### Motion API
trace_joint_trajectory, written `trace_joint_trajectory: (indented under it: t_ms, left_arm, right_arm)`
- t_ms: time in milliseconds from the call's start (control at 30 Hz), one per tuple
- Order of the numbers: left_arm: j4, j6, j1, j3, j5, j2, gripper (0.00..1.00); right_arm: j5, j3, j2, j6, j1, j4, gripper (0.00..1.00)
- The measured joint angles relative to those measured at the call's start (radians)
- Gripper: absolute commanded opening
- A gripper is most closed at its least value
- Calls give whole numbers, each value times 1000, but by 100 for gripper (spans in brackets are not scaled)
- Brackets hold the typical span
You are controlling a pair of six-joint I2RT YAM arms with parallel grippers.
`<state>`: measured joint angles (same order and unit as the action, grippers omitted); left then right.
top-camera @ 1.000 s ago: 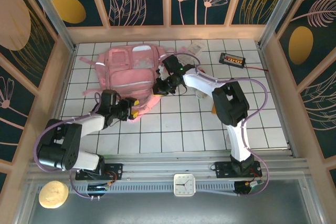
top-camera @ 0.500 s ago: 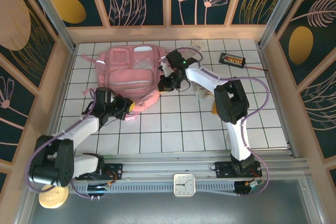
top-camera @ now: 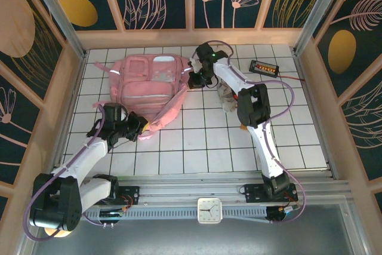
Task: Pack the student bag
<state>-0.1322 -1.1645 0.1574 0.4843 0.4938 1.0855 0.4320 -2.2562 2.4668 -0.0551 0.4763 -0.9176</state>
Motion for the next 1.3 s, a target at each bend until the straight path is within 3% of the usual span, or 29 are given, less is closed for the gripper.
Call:
trace_joint_trajectory:
  t_ms: [433,467,533,667,700,767,867,1033,1200,1300]
  left_arm:
    - [-10,50,0,10,5,3,0]
    - [-10,50,0,10,5,2,0]
    - [-11,50,0,10,3,2,0]
    - [-61,65,-3,11,-11,10,0]
    - [-74,66,-3,11,-13,16,3]
    - [-85,76,-3,11,-11,36,30]
    - [-85,85,-3,12,-3,67,51]
    - [-141,118,-3,50,-7,64,57]
    - [-225,165,-3,173,-34,42,61]
    - [-257,198,-3,245,-54,42,62]
  right_arm:
    - [72,3,3,-14,-28,3,0]
    - [84,13,3,-16,-31,10,4]
    - [112,39,3,-23,-38,31,33]
    - [116,137,-13,-32,-91,125,57]
    - [119,167,-24,-40,-113,148,61]
    - [133,259,-73,-57,-158,200,66]
    - [138,388,-184,-85,-190,223,67]
    - [150,420,-319,-166,-160,237,65]
    - [187,174,-250,-182,-101,219,61]
    - [174,7,-164,-63,-54,220,62]
